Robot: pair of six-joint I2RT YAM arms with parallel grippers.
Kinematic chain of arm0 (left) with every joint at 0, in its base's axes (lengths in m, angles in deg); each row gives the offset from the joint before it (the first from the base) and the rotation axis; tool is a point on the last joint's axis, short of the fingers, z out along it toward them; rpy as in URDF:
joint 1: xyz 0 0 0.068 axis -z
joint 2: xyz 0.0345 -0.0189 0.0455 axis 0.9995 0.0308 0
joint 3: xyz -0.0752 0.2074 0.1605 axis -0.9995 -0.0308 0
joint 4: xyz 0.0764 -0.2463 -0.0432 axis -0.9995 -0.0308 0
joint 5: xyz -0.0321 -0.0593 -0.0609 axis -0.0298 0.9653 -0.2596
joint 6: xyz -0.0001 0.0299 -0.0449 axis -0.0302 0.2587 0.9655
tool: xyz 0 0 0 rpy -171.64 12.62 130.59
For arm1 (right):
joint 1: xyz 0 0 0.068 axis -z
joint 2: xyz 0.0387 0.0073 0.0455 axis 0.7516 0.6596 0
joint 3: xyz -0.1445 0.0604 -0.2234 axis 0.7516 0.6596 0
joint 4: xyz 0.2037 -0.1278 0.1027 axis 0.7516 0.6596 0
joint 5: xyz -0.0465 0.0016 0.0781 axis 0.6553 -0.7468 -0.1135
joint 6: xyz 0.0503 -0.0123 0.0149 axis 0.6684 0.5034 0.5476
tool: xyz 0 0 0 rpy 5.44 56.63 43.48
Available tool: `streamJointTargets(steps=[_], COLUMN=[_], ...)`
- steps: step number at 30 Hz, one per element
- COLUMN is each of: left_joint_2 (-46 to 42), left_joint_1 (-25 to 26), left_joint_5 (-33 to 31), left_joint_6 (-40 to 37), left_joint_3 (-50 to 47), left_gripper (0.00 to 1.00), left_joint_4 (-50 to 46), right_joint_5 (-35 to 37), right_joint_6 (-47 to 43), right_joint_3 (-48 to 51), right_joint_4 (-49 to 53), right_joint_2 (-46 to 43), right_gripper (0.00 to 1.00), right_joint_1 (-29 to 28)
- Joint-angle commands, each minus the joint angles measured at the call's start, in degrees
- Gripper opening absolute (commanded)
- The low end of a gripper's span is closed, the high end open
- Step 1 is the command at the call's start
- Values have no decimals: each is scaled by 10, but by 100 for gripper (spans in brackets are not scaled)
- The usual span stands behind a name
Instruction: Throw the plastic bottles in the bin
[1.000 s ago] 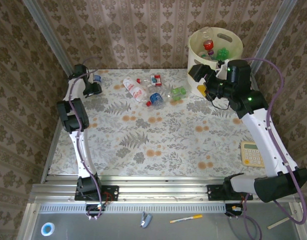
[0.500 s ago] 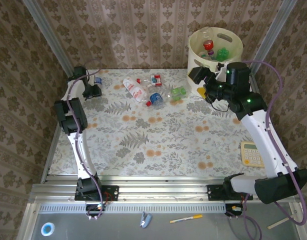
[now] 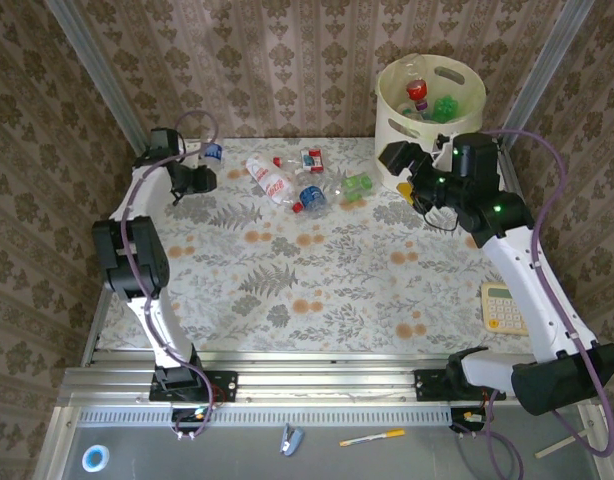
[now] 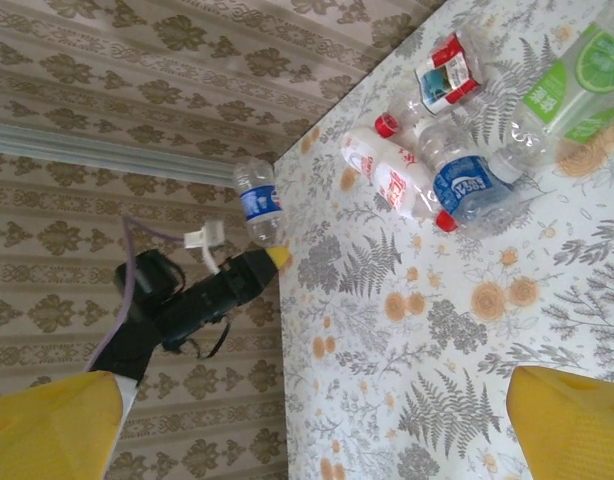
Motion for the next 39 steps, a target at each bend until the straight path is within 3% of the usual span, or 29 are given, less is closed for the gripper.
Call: streamJointTargets(steps=[1, 12, 25, 39], left_joint_2=[-62, -187, -186, -146], left_joint_1=[25, 168, 297, 358], left_joint_5=[29, 100, 132, 203], left_joint_6=[-13, 34, 51, 40], left_joint_3=[-35, -107, -94, -54], left_gripper=[0, 0, 0, 0], left_joint_4=[7, 16, 7, 2], right_joint_5=[15, -30, -78, -70], right_joint_6=[6, 15, 7, -11], right_joint_3=[10, 7, -13, -16], right_joint_4=[-17, -85, -133, -125], right_joint_2=[-8, 52, 128, 155], right_gripper=[100, 100, 100, 100], right_joint_1=[-4, -6, -33, -56])
